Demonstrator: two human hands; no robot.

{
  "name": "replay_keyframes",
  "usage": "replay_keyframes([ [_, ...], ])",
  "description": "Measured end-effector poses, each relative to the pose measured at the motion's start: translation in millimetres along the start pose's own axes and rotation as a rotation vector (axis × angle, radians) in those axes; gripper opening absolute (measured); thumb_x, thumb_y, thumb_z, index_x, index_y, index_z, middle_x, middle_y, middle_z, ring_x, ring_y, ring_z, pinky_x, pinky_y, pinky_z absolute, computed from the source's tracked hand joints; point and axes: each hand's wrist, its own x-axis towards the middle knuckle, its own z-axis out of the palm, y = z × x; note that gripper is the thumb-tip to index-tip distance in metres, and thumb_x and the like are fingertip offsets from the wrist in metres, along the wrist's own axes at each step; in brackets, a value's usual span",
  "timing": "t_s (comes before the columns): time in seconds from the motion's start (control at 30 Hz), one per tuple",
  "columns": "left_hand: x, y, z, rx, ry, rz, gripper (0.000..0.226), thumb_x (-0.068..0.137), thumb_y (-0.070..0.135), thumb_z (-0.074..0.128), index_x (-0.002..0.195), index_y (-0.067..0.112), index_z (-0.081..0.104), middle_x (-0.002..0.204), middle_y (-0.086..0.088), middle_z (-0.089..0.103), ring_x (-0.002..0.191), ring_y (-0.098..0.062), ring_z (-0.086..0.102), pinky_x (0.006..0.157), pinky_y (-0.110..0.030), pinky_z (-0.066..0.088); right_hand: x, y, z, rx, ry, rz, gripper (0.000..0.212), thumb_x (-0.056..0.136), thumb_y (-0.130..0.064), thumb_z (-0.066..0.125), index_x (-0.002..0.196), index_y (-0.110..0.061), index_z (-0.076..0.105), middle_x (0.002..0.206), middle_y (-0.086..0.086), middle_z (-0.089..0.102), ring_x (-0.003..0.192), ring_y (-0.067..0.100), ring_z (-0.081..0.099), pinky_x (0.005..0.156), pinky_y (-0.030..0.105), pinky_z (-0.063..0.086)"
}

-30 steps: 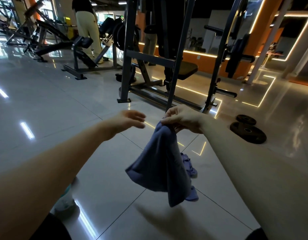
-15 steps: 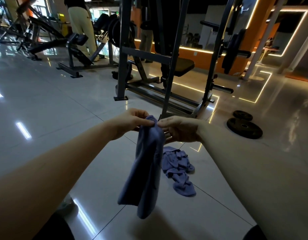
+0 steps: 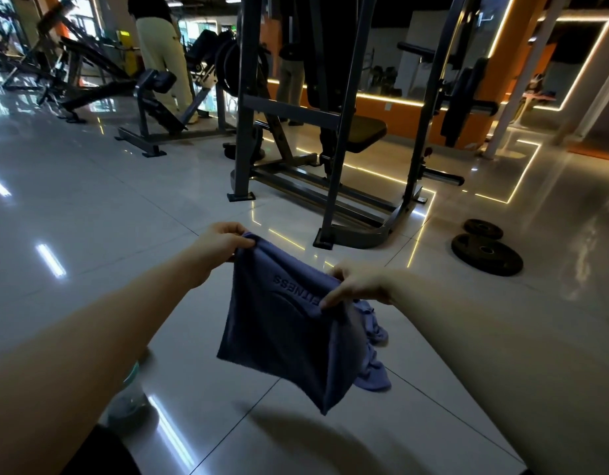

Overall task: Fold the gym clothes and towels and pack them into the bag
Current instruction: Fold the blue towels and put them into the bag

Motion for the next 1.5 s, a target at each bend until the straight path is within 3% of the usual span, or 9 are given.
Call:
replay_keyframes([
  [0.1, 2.5, -12.2, -6.9, 0.035, 0.052, -0.056, 0.012, 0.093, 0.002, 0.063, 0.084, 0.010, 0.066, 0.088, -0.011, 0.064, 0.088, -0.023, 0.060, 0.077, -0.031, 0.053, -2.9, 13.1, -5.6, -0.039, 0.060, 0.025, 0.040, 0.083, -0.025, 0.081, 0.114, -0.004, 0.067, 0.113, 0.012, 0.065, 0.109, 0.028, 0.060, 0.097, 0.041, 0.049],
  [0.27, 1.2, -27.0, -14.0, 0.194, 0.112, -0.062, 0.006, 0.087, 0.000, 0.067, 0.084, 0.005, 0.069, 0.082, -0.014, 0.066, 0.080, -0.023, 0.060, 0.076, -0.036, 0.051, -0.6, 32.8, -13.9, -0.067, 0.095, 0.082, 0.038, 0.081, -0.026, 0.082, 0.107, -0.002, 0.067, 0.110, 0.018, 0.067, 0.107, 0.033, 0.062, 0.098, 0.048, 0.052],
  [0.4, -2.3, -32.2, -11.1, 0.261, 0.134, -0.064, 0.006, 0.086, -0.001, 0.066, 0.084, 0.004, 0.068, 0.077, -0.013, 0.067, 0.074, -0.020, 0.059, 0.068, -0.029, 0.049, -0.8, 41.7, -20.0, -0.003, 0.052, 0.119, 0.022, 0.080, -0.021, 0.082, 0.093, -0.014, 0.065, 0.101, 0.011, 0.065, 0.106, 0.035, 0.061, 0.090, 0.042, 0.051],
  [0.67, -0.6, -49.6, -22.3, 0.212, 0.166, -0.166, 0.011, 0.085, -0.002, 0.070, 0.081, 0.008, 0.068, 0.082, -0.011, 0.067, 0.081, -0.021, 0.061, 0.067, -0.029, 0.048, -11.8, 47.9, -32.5, 0.325, -0.024, 0.159, 0.014, 0.086, -0.005, 0.072, 0.093, -0.014, 0.062, 0.099, 0.007, 0.062, 0.097, 0.021, 0.058, 0.079, 0.032, 0.050],
  [0.97, -0.1, -53.5, -29.9, 0.154, 0.146, -0.217, 0.009, 0.087, 0.000, 0.069, 0.085, 0.008, 0.068, 0.091, -0.014, 0.069, 0.089, -0.026, 0.064, 0.082, -0.038, 0.052, -9.5, 46.9, -35.1, 0.373, 0.061, 0.117, 0.021, 0.084, -0.009, 0.075, 0.102, -0.009, 0.064, 0.102, 0.007, 0.066, 0.097, 0.020, 0.062, 0.073, 0.028, 0.052],
  [1.2, -2.3, -59.4, -40.2, 0.039, 0.109, -0.247, 0.009, 0.090, 0.003, 0.070, 0.098, 0.003, 0.075, 0.104, -0.016, 0.074, 0.100, -0.027, 0.069, 0.097, -0.044, 0.055, -15.0, 56.1, -40.6, 0.442, 0.131, 0.119, 0.010, 0.091, -0.012, 0.068, 0.100, -0.009, 0.068, 0.100, 0.008, 0.067, 0.093, 0.020, 0.062, 0.072, 0.029, 0.052],
  [1.27, -3.9, -59.0, -40.6, 0.039, 0.101, -0.241, 0.010, 0.090, 0.004, 0.071, 0.099, 0.004, 0.075, 0.103, -0.016, 0.074, 0.098, -0.026, 0.069, 0.094, -0.041, 0.056, -12.3, 61.6, -40.6, 0.346, 0.232, 0.128, 0.012, 0.088, -0.015, 0.072, 0.097, -0.008, 0.070, 0.096, 0.009, 0.067, 0.088, 0.020, 0.060, 0.072, 0.031, 0.048],
  [1.4, -4.2, -52.8, -37.5, 0.094, 0.147, -0.196, 0.006, 0.089, 0.008, 0.073, 0.095, 0.007, 0.075, 0.089, -0.008, 0.068, 0.082, -0.018, 0.056, 0.068, -0.027, 0.043, -2.5, 65.5, -37.8, 0.172, 0.377, 0.141, 0.009, 0.088, -0.019, 0.075, 0.086, -0.011, 0.072, 0.083, 0.007, 0.065, 0.074, 0.019, 0.053, 0.060, 0.028, 0.042],
  [1.5, 4.7, -50.5, -37.1, 0.045, 0.250, -0.189, 0.003, 0.089, 0.006, 0.073, 0.089, 0.009, 0.073, 0.084, -0.006, 0.067, 0.077, -0.018, 0.059, 0.063, -0.025, 0.043, 7.8, 57.0, -37.0, 0.151, 0.405, 0.123, 0.003, 0.092, -0.010, 0.069, 0.093, -0.007, 0.070, 0.082, 0.011, 0.066, 0.066, 0.017, 0.057, 0.054, 0.025, 0.046],
])
